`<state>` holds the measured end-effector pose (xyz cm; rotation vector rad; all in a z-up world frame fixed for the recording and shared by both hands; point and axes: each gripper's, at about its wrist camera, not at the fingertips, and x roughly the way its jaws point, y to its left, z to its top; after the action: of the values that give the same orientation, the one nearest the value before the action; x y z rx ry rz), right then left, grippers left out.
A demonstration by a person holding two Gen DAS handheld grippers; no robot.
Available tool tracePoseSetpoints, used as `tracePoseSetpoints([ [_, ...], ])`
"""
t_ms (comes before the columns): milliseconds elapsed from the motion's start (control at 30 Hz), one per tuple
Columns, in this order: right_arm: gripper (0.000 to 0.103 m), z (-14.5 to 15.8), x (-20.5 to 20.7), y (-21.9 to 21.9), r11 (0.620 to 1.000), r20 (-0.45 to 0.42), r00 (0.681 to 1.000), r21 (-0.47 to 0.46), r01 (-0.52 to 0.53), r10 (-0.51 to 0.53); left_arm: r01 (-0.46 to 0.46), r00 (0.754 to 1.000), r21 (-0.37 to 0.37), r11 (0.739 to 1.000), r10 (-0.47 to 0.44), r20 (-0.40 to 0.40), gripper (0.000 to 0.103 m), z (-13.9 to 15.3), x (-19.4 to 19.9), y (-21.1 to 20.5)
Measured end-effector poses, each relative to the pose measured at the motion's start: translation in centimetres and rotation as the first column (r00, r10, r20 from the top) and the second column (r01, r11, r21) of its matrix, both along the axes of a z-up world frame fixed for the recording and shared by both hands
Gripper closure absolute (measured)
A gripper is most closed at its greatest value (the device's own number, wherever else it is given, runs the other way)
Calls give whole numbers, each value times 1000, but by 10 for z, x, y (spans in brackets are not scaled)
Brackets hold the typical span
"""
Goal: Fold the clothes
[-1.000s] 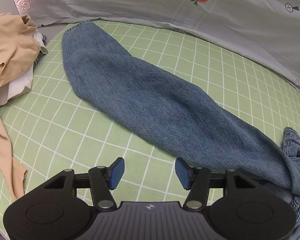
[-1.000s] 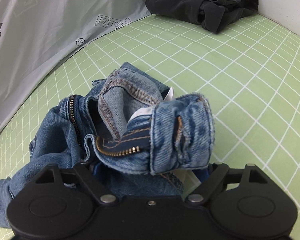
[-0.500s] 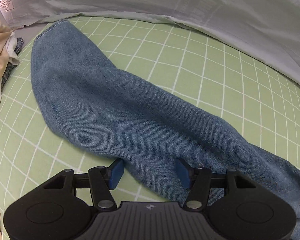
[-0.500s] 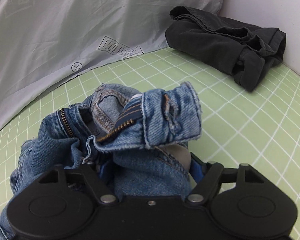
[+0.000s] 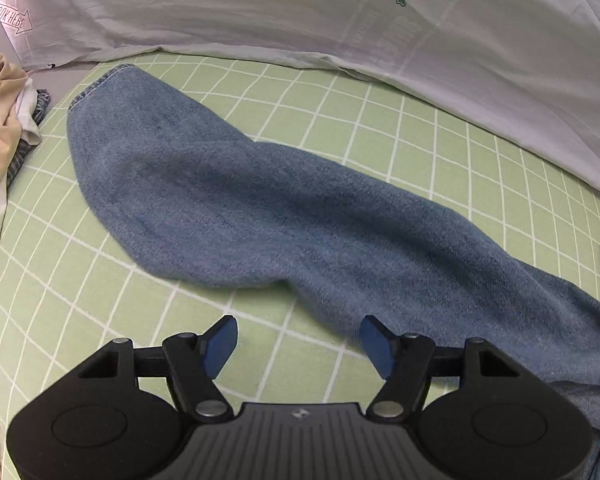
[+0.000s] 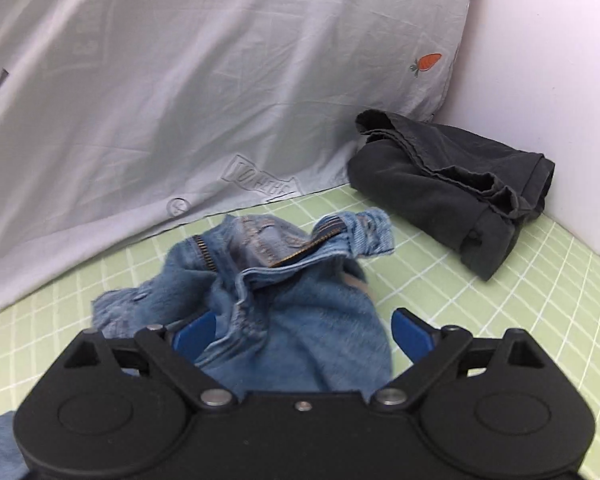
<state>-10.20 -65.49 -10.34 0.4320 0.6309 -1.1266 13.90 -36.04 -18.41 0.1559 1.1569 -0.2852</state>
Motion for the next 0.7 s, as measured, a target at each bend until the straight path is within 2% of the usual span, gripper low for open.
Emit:
tracePoseSetpoints([
  [133, 28, 3, 29, 48, 985, 42, 984, 0, -171, 171, -6, 1000, -9, 1000, 6, -29, 35, 0, -22, 20],
  [200, 47, -4, 52, 67, 961, 34, 960, 3, -278, 278, 9, 1000, -8, 1000, -9, -29, 35, 3, -35, 29],
  [267, 57, -13, 76, 85, 924, 25, 924, 8, -382, 382, 24, 999, -12, 1000, -24, -27, 35, 7, -47, 37],
  [367, 59, -26, 92, 96, 897, -43, 896, 12, -442, 442, 37, 999, -20, 999, -37, -27, 35, 12, -60, 49],
  [467, 54, -41, 105, 104, 875, -120, 868, 19, -484, 482, 49, 998, -26, 998, -50, -24, 35, 17, -71, 61],
  [533, 59, -50, 113, 109, 860, -171, 845, 26, -510, 507, 53, 998, -32, 998, -54, -24, 36, 18, -77, 68],
  [600, 101, -52, 107, 110, 865, -182, 848, 21, -502, 497, 51, 998, -49, 997, -53, -29, 39, 20, -80, 73],
  [700, 102, -45, 81, 111, 879, -109, 873, 41, -474, 476, 41, 999, -76, 996, -44, -28, 46, 23, -80, 79],
])
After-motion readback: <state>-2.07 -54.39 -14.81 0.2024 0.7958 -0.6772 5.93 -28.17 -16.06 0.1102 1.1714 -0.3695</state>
